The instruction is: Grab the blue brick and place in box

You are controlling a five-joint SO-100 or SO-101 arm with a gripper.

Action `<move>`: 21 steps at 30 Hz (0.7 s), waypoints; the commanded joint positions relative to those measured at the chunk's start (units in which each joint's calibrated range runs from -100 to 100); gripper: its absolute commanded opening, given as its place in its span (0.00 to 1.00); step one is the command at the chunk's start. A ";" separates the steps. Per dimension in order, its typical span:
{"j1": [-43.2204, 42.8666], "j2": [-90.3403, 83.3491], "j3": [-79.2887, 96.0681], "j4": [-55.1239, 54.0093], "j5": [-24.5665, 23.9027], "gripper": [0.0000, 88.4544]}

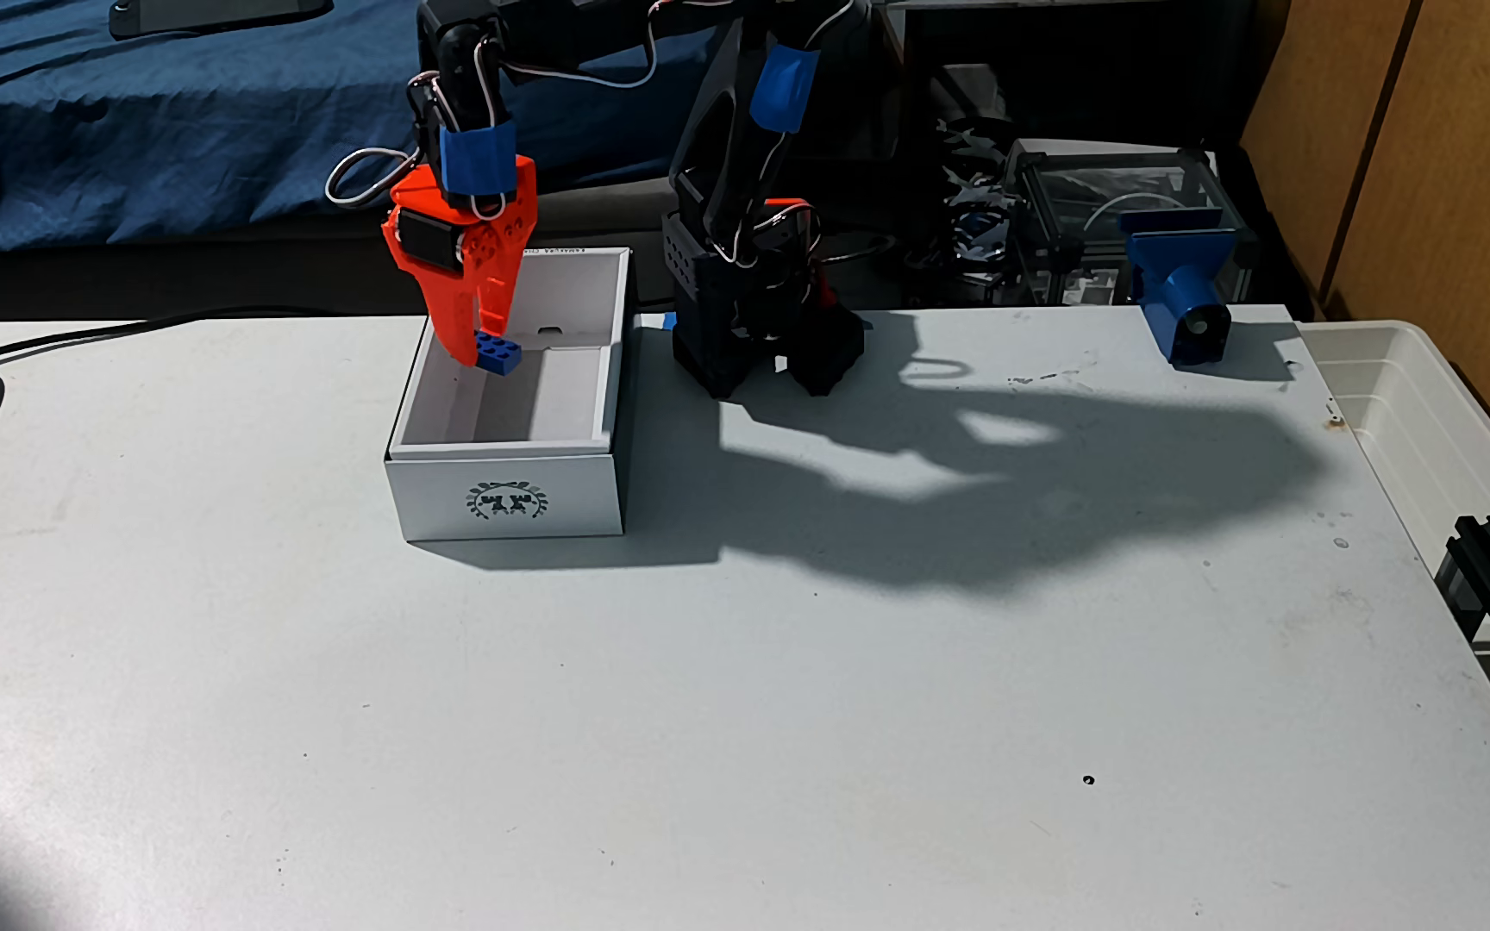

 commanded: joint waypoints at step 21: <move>0.20 -1.76 0.01 -0.02 0.13 0.10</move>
